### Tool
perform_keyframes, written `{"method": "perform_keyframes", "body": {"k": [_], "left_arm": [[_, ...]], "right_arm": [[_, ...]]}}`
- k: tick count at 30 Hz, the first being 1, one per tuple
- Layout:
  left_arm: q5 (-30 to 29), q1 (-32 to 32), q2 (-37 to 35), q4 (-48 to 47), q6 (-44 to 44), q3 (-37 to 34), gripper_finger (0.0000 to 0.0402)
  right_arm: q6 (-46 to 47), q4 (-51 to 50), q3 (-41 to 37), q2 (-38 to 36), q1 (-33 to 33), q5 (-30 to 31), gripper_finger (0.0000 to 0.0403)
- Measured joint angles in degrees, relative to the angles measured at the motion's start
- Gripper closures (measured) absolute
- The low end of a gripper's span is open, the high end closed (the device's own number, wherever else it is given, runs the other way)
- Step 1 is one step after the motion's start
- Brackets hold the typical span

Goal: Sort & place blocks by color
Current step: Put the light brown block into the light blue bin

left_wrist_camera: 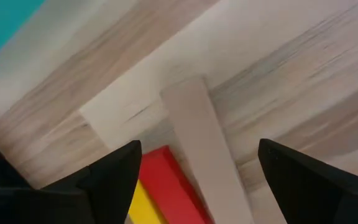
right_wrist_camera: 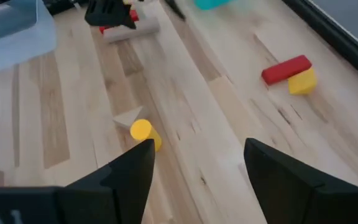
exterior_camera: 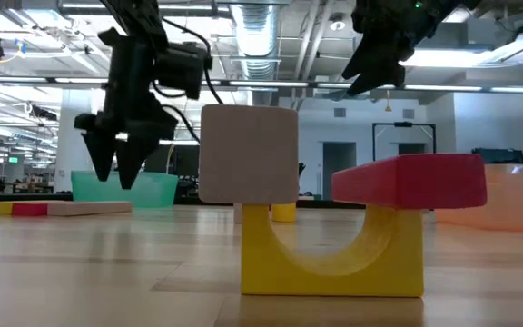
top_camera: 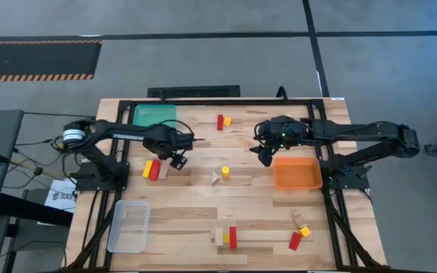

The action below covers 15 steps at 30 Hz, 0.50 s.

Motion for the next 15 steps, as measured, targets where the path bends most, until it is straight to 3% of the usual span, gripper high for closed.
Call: {"method": "perform_keyframes", "body": {"k": [6, 15], "left_arm": [[0.09, -0.04, 2.12, 5.42, 1.01, -1.64, 0.0092], [5.02, 2.53, 1.58, 13.2, 1.56, -8.88, 0.0095]], "right_arm": [[0.19, -1.15, 0.0, -0.02, 0.02, -1.28, 0.0132], [0.59, -1.58, 0.0, -0.02, 0.0, -2.39, 0.0132]]}}
